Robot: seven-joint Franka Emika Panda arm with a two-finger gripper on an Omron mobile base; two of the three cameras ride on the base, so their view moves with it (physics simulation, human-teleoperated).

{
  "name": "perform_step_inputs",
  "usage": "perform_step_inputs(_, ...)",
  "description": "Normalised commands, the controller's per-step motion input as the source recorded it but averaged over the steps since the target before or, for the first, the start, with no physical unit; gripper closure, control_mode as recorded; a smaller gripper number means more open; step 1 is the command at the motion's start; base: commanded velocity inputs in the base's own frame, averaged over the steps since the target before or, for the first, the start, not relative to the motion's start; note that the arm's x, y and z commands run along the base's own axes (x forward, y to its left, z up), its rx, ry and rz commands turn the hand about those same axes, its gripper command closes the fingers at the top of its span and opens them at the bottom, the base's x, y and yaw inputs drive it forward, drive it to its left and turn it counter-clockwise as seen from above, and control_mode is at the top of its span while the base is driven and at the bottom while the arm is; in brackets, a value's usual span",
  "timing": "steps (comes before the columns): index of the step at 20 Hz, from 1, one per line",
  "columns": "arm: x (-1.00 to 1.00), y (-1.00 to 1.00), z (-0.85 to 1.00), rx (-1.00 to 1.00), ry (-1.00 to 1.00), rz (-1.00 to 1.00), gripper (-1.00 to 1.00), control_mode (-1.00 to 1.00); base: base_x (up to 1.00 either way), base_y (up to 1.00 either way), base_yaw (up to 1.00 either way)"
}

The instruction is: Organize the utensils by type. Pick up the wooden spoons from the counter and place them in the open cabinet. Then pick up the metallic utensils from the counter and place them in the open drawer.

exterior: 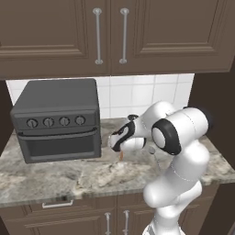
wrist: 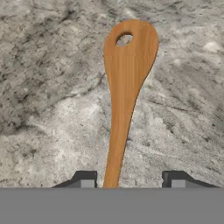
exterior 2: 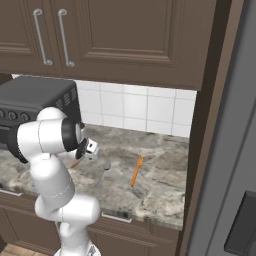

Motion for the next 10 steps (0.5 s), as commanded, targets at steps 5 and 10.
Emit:
perform_step_inputs(5,-0.16,0.42,-0.96,-0.24,0.00,0.00,1.00,-1.00,0.00,0.00,0.00)
perform_step_inputs(10,-0.34,0.04,-0.97,-0.20,0.01,0.00,1.00,-1.00,0.00,0.00,0.00)
